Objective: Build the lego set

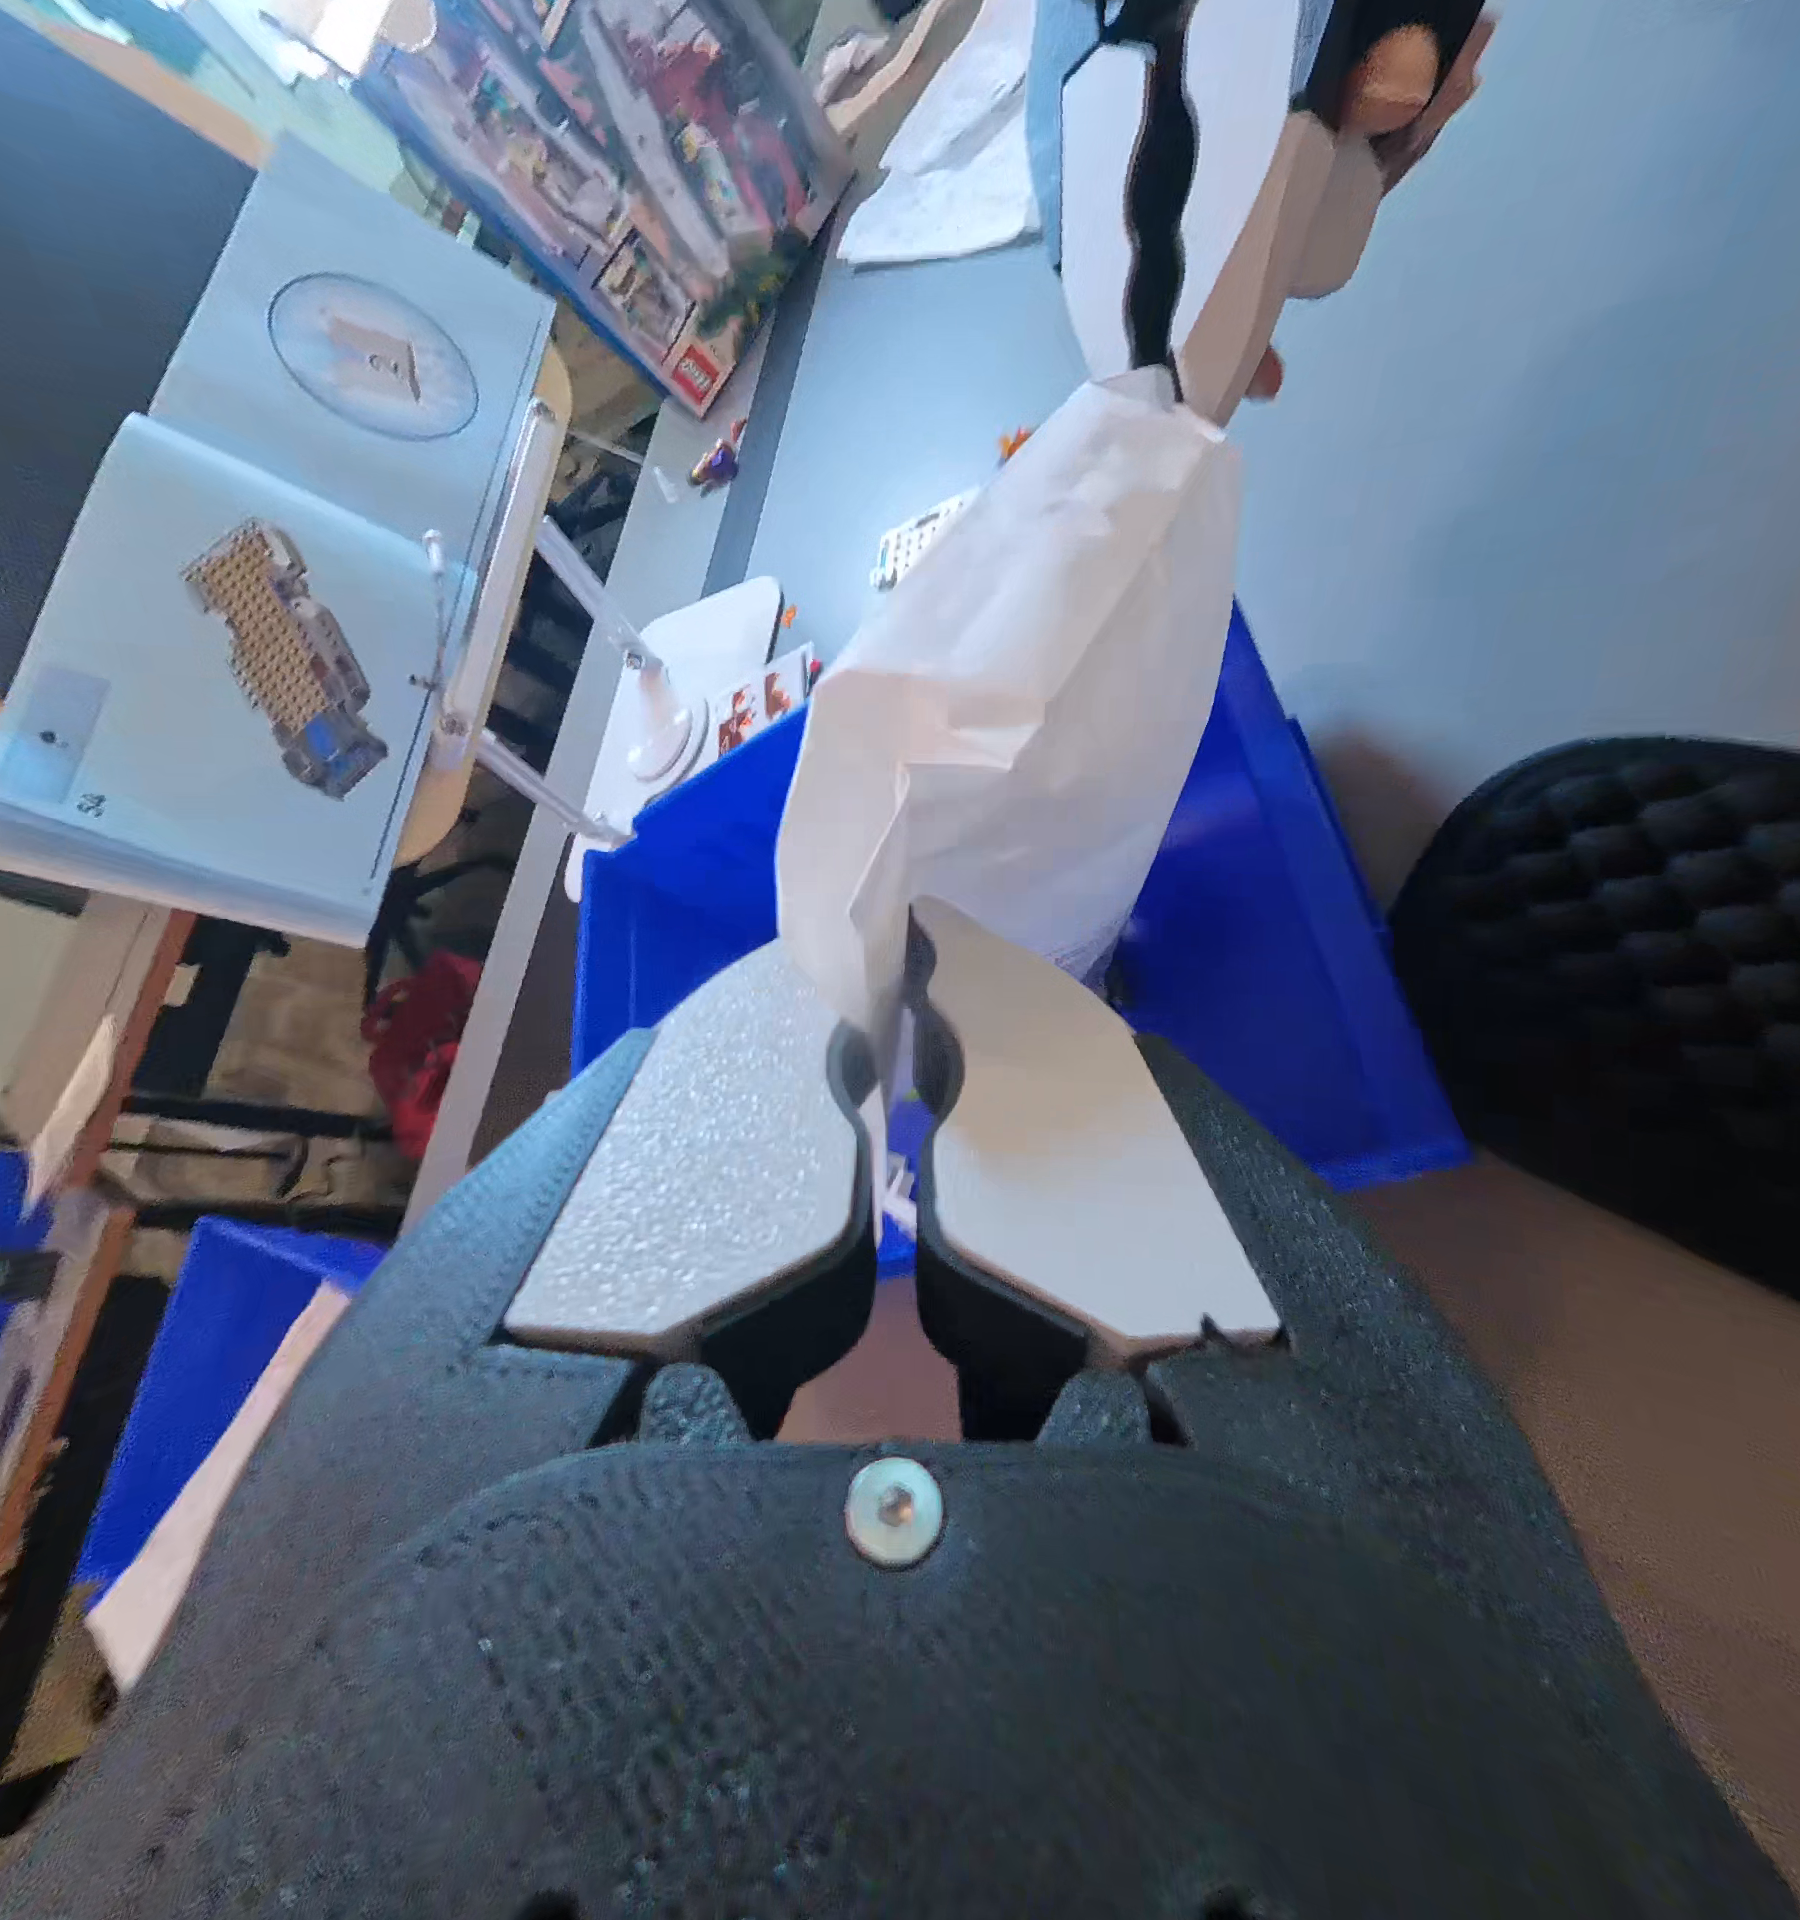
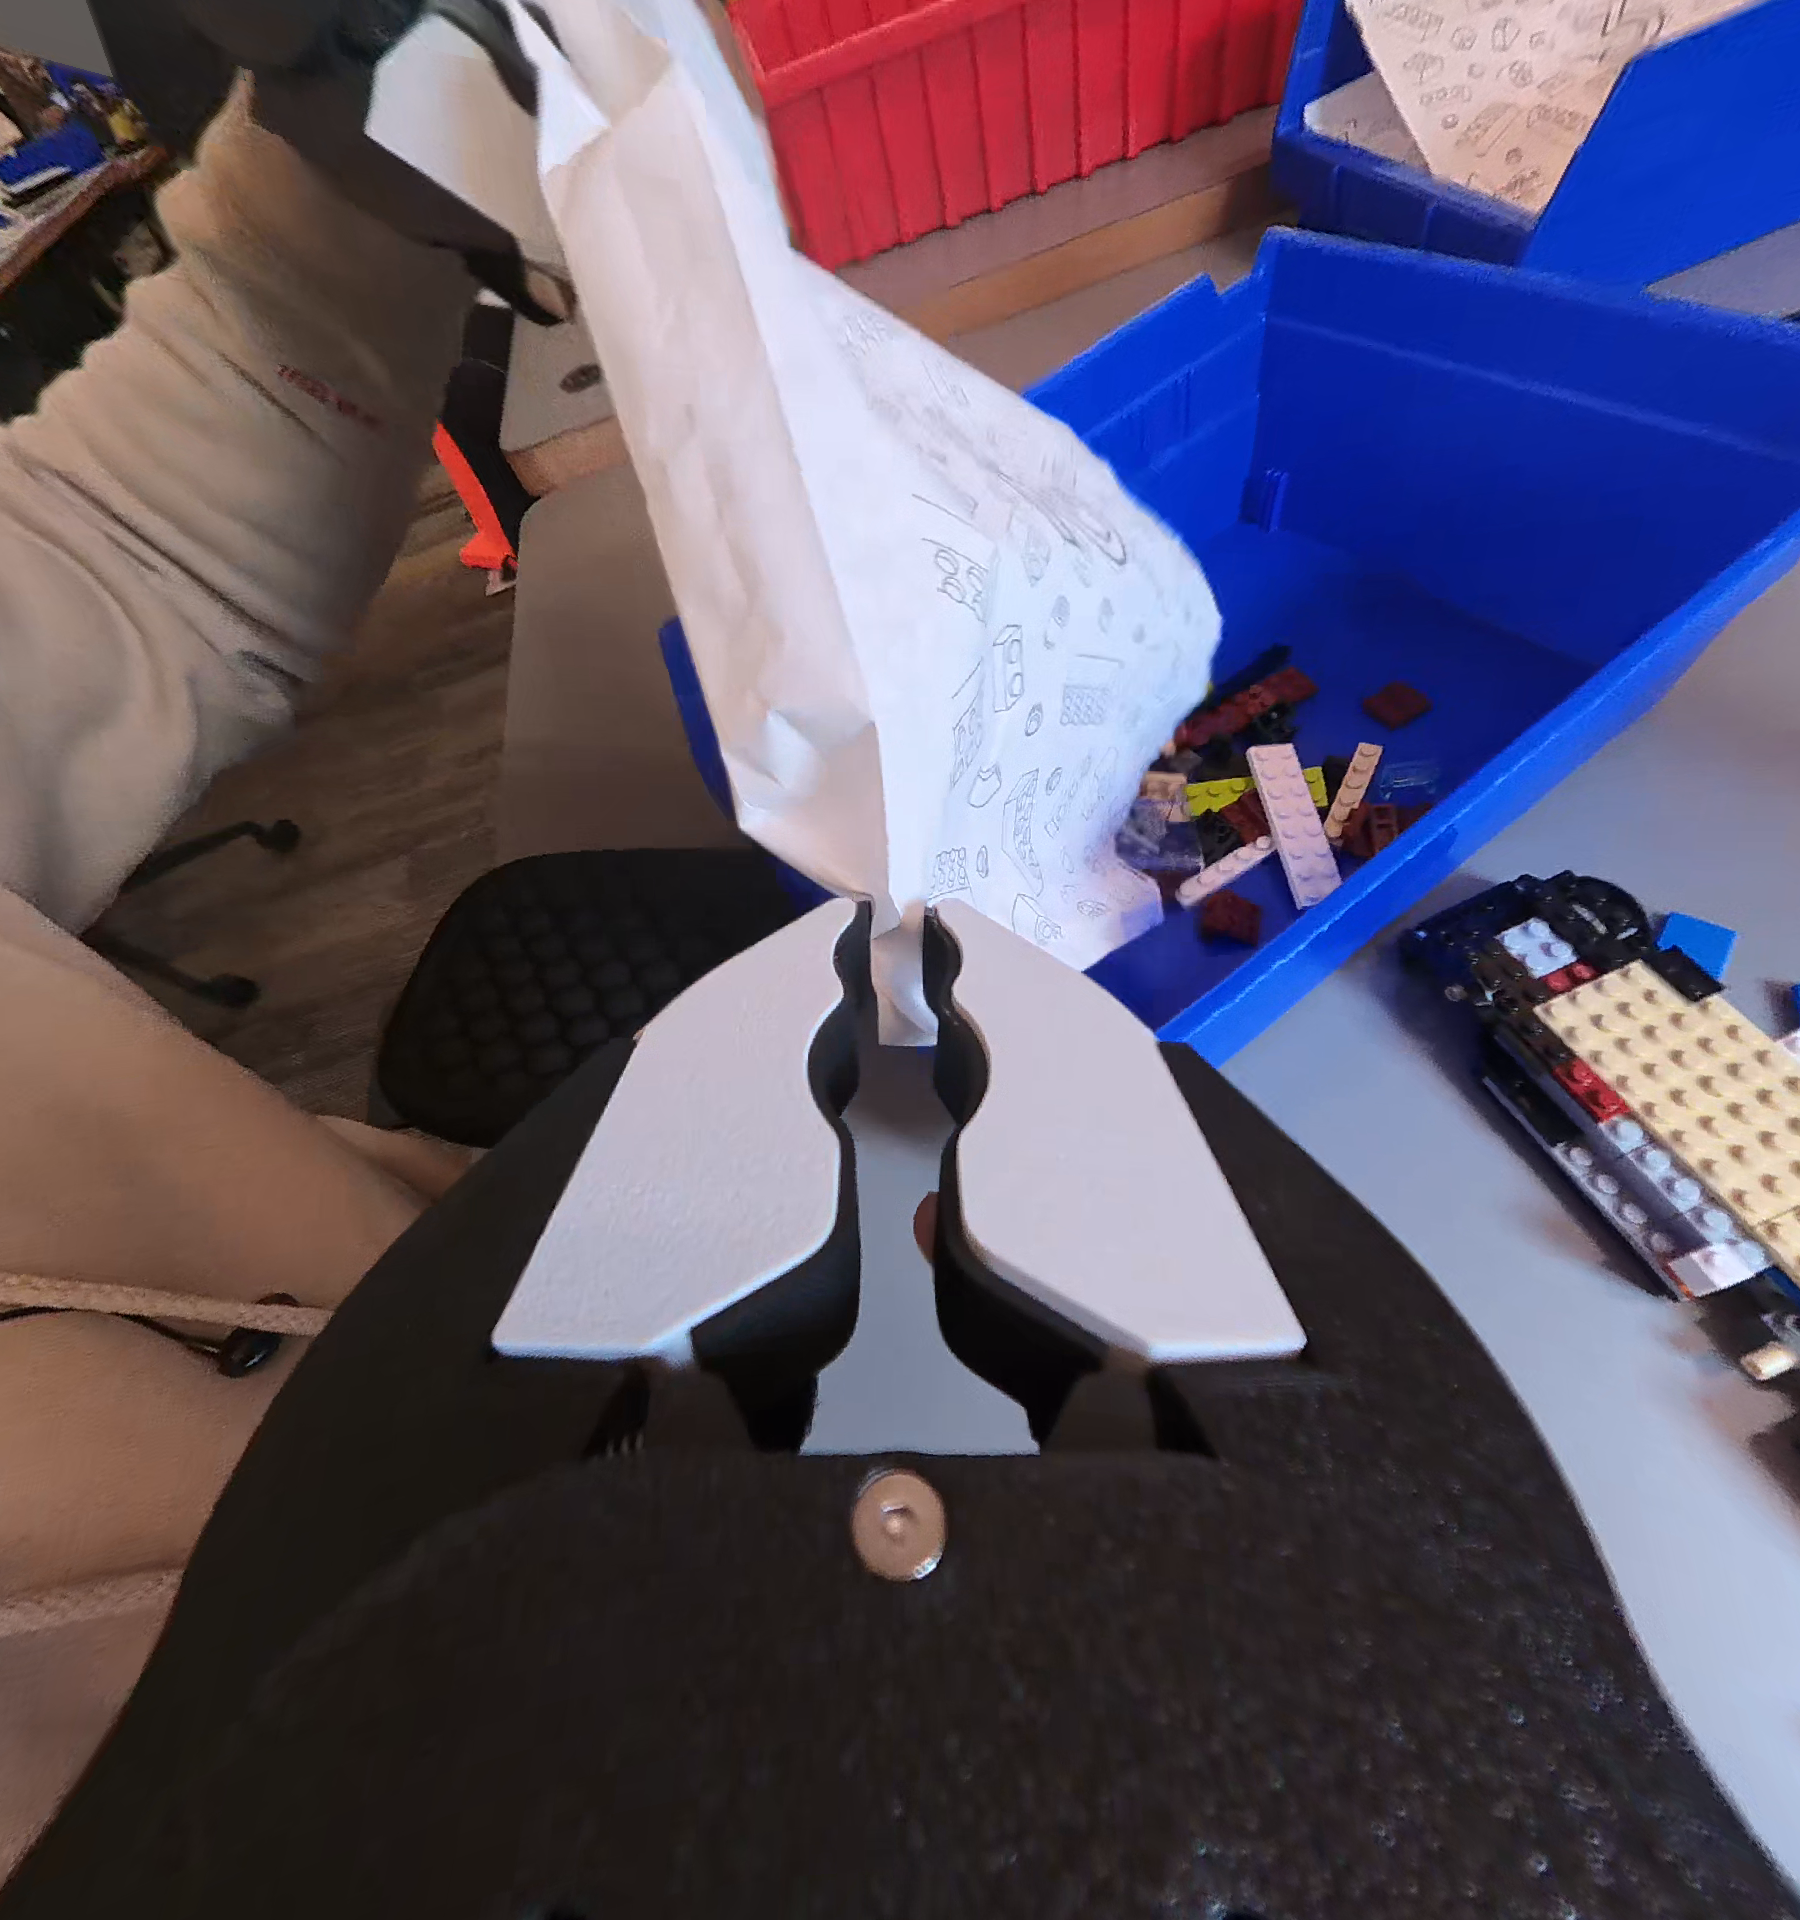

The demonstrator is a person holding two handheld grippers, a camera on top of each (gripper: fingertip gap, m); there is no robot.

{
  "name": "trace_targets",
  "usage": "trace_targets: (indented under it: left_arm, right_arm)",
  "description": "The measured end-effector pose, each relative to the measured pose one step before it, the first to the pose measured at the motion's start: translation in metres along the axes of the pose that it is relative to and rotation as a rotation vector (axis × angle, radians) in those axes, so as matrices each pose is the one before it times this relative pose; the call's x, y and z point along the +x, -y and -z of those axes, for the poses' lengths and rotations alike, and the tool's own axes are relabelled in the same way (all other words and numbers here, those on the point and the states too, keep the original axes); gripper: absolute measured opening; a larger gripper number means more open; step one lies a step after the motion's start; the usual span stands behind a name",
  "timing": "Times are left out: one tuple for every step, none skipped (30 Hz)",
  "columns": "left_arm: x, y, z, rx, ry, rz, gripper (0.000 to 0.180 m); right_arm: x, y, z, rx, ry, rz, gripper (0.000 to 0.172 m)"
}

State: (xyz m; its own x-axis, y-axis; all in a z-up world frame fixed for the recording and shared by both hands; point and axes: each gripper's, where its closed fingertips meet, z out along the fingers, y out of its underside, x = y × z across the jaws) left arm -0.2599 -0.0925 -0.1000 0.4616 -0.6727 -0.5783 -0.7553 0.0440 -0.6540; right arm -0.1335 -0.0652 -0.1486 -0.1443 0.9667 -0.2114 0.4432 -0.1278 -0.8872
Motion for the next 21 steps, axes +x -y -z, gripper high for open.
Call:
trace_targets:
  left_arm:
    - [-0.00494, 0.00316, -0.00038, 0.0394, -0.0075, 0.0354, 0.000]
    - [-0.00441, 0.00285, 0.00145, 0.0455, -0.0138, 0.0454, 0.000]
    - [-0.00437, 0.00211, 0.00240, 0.0439, -0.0124, 0.0469, 0.000]
    - [-0.00413, 0.00318, 0.00316, 0.0530, -0.0076, 0.0415, 0.000]
    - [-0.00320, 0.00288, 0.00316, 0.0501, -0.0098, 0.0369, 0.000]
    - [-0.00352, 0.00140, 0.00229, 0.0383, -0.0022, 0.0306, 0.000]
    - [-0.00262, -0.00001, 0.00162, 0.0272, -0.0041, 0.0233, 0.000]
    - [-0.00171, -0.00026, 0.00076, 0.0237, -0.0088, 0.0218, 0.000]
    - [-0.00315, 0.00034, 0.00032, 0.0239, 0.0036, 0.0188, 0.000]
    - [-0.00237, 0.00093, 0.00010, 0.0233, -0.0023, 0.0183, 0.000]
    - [-0.00219, 0.00049, -0.00029, 0.0164, -0.0047, 0.0208, 0.000]
    - [-0.00110, -0.00143, -0.00107, 0.0029, -0.0110, 0.0153, 0.000]
    - [-0.00155, -0.00180, -0.00203, 0.0005, -0.0027, 0.0158, 0.000]
    - [-0.00230, -0.00187, -0.00230, 0.0027, 0.0057, 0.0156, 0.000]
    - [-0.00254, -0.00283, -0.00198, -0.0054, 0.0102, 0.0138, 0.000]
    - [-0.00159, -0.00202, -0.00108, -0.0003, 0.0056, 0.0144, 0.000]
    - [0.00013, -0.00160, 0.00033, 0.0030, -0.0014, 0.0131, 0.000]
    - [-0.00103, -0.00192, 0.00246, -0.0037, 0.0091, 0.0051, 0.000]
    - [-0.00340, -0.00119, 0.00505, 0.0016, 0.0269, -0.0053, 0.002]
    - [-0.00364, -0.00024, 0.00596, 0.0101, 0.0248, 0.0004, 0.007]
    - [-0.00302, -0.00011, 0.00347, 0.0105, 0.0176, 0.0137, 0.008]
  right_arm:
    - [-0.00037, 0.00450, 0.00340, 0.0339, -0.0012, 0.0444, 0.009]
    - [-0.00024, 0.00557, 0.00449, 0.0433, -0.0018, 0.0485, 0.011]
    - [-0.00049, 0.00490, 0.00470, 0.0408, 0.0043, 0.0528, 0.013]
    - [0.00175, 0.00305, 0.00424, 0.0287, -0.0053, 0.0555, 0.020]
    - [0.00367, 0.00296, 0.00366, 0.0266, -0.0138, 0.0529, 0.027]
    - [0.00370, 0.00402, 0.00285, 0.0323, -0.0098, 0.0501, 0.033]
    - [0.00536, 0.00365, 0.00139, 0.0223, -0.0171, 0.0473, 0.036]
    - [0.00623, 0.00246, -0.00025, 0.0081, -0.0170, 0.0455, 0.040]
    - [0.00538, 0.00144, -0.00175, -0.0012, -0.0056, 0.0372, 0.041]
    - [0.00547, 0.00015, -0.00310, -0.0094, -0.0027, 0.0257, 0.041]
    - [0.00513, 0.00093, -0.00359, -0.0028, -0.0025, 0.0153, 0.036]
    - [0.00410, 0.00296, -0.00368, 0.0141, -0.0003, 0.0048, 0.025]
    - [0.00276, 0.00298, -0.00412, 0.0132, 0.0043, -0.0063, 0.011]
    - [0.00101, 0.00066, -0.00537, -0.0040, 0.0119, -0.0166, 0.001]
    - [0.00112, -0.00156, -0.00563, -0.0198, 0.0069, -0.0256, 0.000]
    - [0.00192, -0.00137, -0.00443, -0.0149, 0.0017, -0.0352, 0.000]
    - [0.00159, -0.00005, -0.00217, -0.0015, 0.0126, -0.0467, 0.000]
    - [0.00435, -0.00064, 0.00019, -0.0031, 0.0059, -0.0549, 0.000]
    - [0.00650, -0.00077, 0.00239, -0.0015, 0.0007, -0.0498, 0.000]
    - [0.00454, 0.00038, 0.00275, 0.0091, 0.0134, -0.0396, 0.000]
    - [0.00125, 0.00118, 0.00108, 0.0117, 0.0206, -0.0255, 0.000]
